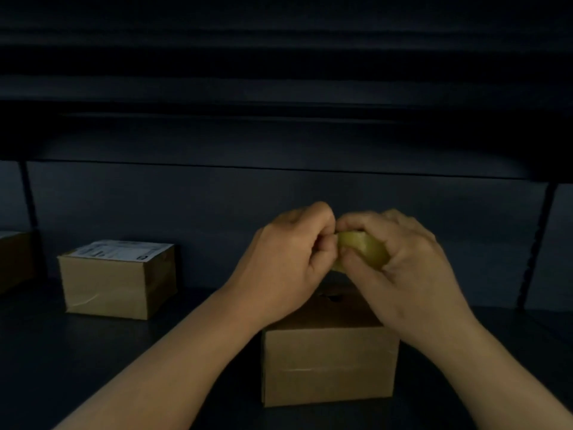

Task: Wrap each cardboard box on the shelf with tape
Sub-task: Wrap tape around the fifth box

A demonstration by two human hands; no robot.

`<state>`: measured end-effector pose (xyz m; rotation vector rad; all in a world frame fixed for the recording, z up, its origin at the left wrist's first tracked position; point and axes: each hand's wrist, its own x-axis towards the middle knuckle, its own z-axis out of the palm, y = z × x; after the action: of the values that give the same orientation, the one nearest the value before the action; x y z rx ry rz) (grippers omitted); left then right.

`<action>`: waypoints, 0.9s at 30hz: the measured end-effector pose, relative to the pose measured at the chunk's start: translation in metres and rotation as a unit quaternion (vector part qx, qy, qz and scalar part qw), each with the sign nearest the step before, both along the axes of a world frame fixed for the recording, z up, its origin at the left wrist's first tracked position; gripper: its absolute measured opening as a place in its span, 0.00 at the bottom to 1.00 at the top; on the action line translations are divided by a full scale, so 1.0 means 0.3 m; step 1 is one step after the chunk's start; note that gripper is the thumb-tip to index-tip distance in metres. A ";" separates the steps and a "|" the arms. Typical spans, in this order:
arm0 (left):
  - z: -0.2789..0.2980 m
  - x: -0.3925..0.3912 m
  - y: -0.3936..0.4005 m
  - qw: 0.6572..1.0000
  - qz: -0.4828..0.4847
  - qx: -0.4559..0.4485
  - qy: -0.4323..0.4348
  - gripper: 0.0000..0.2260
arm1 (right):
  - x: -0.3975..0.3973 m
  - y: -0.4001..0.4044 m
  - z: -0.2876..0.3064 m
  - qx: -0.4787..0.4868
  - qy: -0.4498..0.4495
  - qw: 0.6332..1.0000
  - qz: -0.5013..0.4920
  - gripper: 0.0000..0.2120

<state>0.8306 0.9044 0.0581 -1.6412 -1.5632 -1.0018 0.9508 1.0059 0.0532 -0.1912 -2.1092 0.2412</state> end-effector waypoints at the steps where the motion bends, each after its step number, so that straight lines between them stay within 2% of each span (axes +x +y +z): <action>1: -0.001 0.003 0.002 1.000 -0.003 0.007 0.001 0.04 | 0.000 -0.004 -0.001 0.003 0.013 1.000 0.003 0.11; 7: -0.010 0.008 -0.002 1.000 -0.026 0.015 -0.007 0.04 | -0.002 -0.022 -0.008 -0.024 0.032 0.999 0.031 0.07; 10: -0.011 0.001 -0.012 0.995 -0.072 -0.015 -0.061 0.05 | -0.007 -0.019 -0.011 -0.046 0.016 0.998 0.033 0.05; 11: -0.011 -0.002 -0.017 0.991 -0.090 -0.024 -0.097 0.06 | -0.008 -0.013 -0.012 -0.061 0.015 0.997 0.035 0.03; 13: -0.010 -0.006 -0.027 0.967 -0.127 -0.036 -0.216 0.09 | -0.007 -0.003 -0.012 -0.095 0.013 0.994 0.046 0.07; 15: -0.006 -0.006 -0.035 0.911 -0.169 -0.046 -0.374 0.13 | -0.007 0.007 -0.009 -0.130 0.008 0.990 0.057 0.09; 16: -0.004 -0.006 -0.037 0.886 -0.175 -0.055 -0.425 0.13 | -0.006 0.010 -0.007 -0.141 0.006 0.988 0.061 0.09; 17: -0.002 -0.006 -0.039 0.877 -0.167 -0.067 -0.446 0.12 | -0.007 0.012 -0.007 -0.149 0.007 0.987 0.067 0.09; 22: 0.005 0.007 -0.043 0.863 -0.166 -0.134 -0.457 0.03 | -0.011 0.007 -0.008 -0.141 0.019 0.986 0.085 0.06; 25: 0.006 0.011 -0.043 0.857 -0.166 -0.145 -0.467 0.02 | -0.014 0.003 -0.012 -0.124 0.035 0.988 0.084 0.04; 27: 0.002 0.013 -0.041 0.864 -0.158 -0.134 -0.459 0.02 | -0.017 -0.001 -0.013 -0.119 0.039 0.989 0.084 0.03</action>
<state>0.8345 0.8922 0.0588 -1.7366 -2.1283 -2.0296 0.9456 1.0056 0.0493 -0.1419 -2.0180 0.5920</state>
